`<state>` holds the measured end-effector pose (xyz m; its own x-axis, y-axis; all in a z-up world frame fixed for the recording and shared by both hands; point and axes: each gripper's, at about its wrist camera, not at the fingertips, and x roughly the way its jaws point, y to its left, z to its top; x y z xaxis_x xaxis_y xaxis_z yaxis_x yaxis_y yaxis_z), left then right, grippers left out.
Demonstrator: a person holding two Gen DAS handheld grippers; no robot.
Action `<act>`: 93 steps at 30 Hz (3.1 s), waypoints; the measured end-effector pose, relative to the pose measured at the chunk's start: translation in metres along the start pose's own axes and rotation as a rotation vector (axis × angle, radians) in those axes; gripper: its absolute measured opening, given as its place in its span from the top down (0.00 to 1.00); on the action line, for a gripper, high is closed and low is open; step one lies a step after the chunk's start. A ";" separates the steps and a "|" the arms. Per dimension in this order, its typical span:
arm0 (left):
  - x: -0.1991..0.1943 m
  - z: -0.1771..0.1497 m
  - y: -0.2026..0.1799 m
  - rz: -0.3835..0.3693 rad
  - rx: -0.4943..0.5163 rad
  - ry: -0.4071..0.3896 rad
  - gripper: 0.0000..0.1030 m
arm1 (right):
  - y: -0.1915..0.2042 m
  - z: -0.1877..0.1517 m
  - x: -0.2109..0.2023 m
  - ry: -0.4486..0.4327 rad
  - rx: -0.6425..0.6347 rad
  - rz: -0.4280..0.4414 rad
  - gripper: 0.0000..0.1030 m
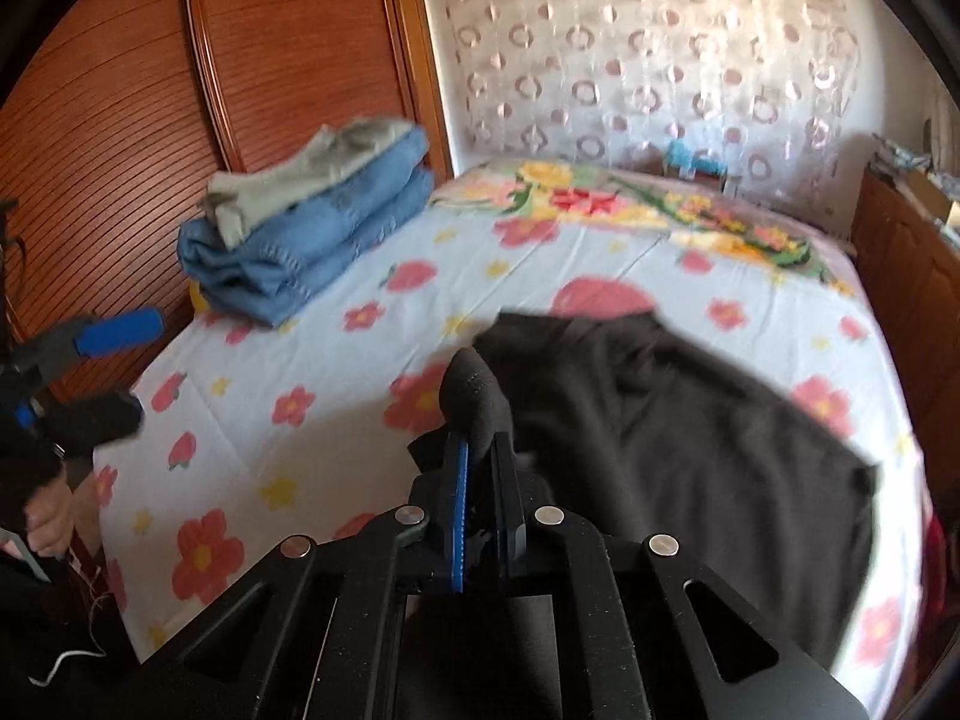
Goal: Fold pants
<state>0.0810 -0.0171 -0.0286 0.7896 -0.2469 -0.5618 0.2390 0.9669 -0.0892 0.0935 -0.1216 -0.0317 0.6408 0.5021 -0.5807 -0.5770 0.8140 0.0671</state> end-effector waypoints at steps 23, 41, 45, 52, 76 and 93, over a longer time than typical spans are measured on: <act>0.116 0.052 -0.041 -0.087 0.111 0.142 0.22 | -0.109 -0.026 -0.014 0.016 0.168 -0.252 0.58; 0.145 0.069 -0.045 -0.086 0.145 0.176 0.22 | -0.117 0.001 0.021 0.112 0.044 -0.183 0.58; 0.147 0.070 -0.044 -0.088 0.143 0.184 0.22 | -0.124 0.002 0.016 0.118 0.052 -0.252 0.58; 0.151 0.067 -0.045 -0.092 0.151 0.187 0.22 | -0.162 -0.010 -0.016 0.081 0.174 -0.366 0.62; 0.175 0.058 -0.047 -0.067 0.150 0.234 0.22 | -0.165 -0.003 0.008 0.049 0.128 -0.288 0.98; 0.158 0.057 -0.055 -0.076 0.154 0.216 0.22 | -0.169 -0.014 -0.012 0.038 0.186 -0.323 0.76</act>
<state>0.2251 -0.1130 -0.0658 0.6310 -0.2830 -0.7223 0.3890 0.9210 -0.0211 0.1764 -0.2690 -0.0476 0.7536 0.2021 -0.6255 -0.2439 0.9696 0.0195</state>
